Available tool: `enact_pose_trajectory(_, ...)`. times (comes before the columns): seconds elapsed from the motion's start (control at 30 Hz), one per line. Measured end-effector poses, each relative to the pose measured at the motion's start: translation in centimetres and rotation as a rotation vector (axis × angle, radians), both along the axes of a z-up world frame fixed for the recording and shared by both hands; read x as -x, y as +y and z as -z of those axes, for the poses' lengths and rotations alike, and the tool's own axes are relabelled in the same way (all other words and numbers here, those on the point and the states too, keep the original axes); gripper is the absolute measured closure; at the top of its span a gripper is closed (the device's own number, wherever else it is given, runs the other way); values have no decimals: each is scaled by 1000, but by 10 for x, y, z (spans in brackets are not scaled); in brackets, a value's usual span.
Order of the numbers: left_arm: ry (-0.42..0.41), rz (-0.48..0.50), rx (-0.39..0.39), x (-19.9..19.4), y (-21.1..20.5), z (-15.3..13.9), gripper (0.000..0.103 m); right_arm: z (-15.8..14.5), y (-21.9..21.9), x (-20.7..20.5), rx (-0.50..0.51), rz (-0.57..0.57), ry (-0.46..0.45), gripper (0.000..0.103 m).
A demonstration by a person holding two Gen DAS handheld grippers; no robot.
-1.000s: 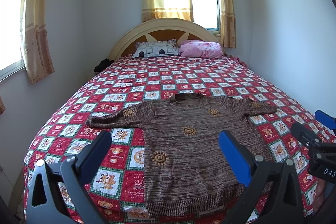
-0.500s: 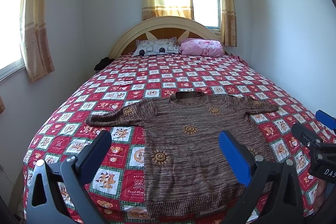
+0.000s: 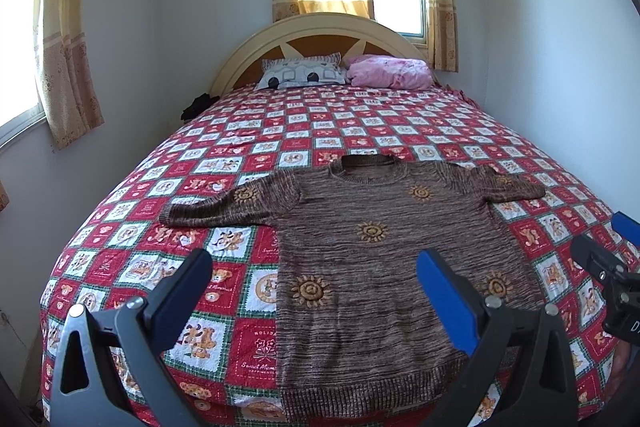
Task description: Fold small clothes
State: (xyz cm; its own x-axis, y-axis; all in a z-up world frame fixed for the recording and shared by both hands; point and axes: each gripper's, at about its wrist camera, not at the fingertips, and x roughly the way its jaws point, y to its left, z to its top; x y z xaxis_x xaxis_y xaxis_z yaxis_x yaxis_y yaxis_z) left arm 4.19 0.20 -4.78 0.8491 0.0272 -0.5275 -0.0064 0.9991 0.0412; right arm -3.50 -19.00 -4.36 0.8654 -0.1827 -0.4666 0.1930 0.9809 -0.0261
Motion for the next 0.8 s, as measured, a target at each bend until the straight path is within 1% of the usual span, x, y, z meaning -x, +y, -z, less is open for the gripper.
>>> enact_pose_trajectory(0.13,25,6,-8,-13,-1,12,0,14,-7,-12,5,9,28,1)
enact_pose_trajectory(0.33,77,26,-29,-39,-6,38,0,41,-31,-37,-23,23,86,1)
enact_pose_trajectory(0.57,137,49,-71,-76,-13,66,0,69,-73,-71,-69,65,159,1)
enact_pose_trajectory(0.67,146,44,-91,-94,-14,73,0,76,-95,-86,-80,87,178,1)
enact_pose_trajectory(0.8,150,34,-98,-119,-9,80,0,80,-131,-102,-92,125,187,1)
